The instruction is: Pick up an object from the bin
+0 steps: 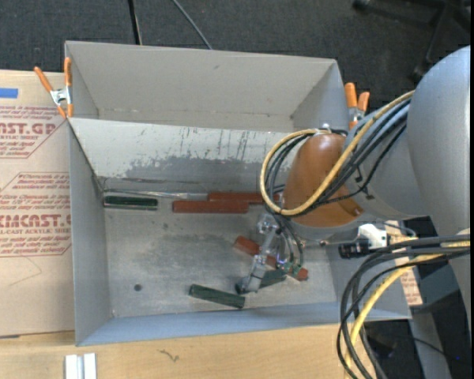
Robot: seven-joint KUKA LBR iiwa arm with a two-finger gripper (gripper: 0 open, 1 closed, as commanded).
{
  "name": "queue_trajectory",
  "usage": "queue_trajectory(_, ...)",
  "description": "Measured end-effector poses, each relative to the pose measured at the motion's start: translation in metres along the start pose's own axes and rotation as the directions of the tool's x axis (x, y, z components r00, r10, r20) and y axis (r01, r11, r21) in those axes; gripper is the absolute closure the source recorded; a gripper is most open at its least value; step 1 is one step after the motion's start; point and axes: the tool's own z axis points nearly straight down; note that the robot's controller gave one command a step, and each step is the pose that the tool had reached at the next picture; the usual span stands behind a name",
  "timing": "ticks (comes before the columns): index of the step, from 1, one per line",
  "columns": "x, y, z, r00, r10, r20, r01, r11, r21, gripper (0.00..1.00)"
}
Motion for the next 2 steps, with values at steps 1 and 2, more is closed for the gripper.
queue_trajectory(1,-0.001,0.0,-0.001,1.0,0.001,0.005,0.0,1.0,-0.001,1.0)
queue_trajectory(2,-0.002,0.001,-0.064,1.0,0.0,0.005,0.0,1.0,-0.001,1.0)
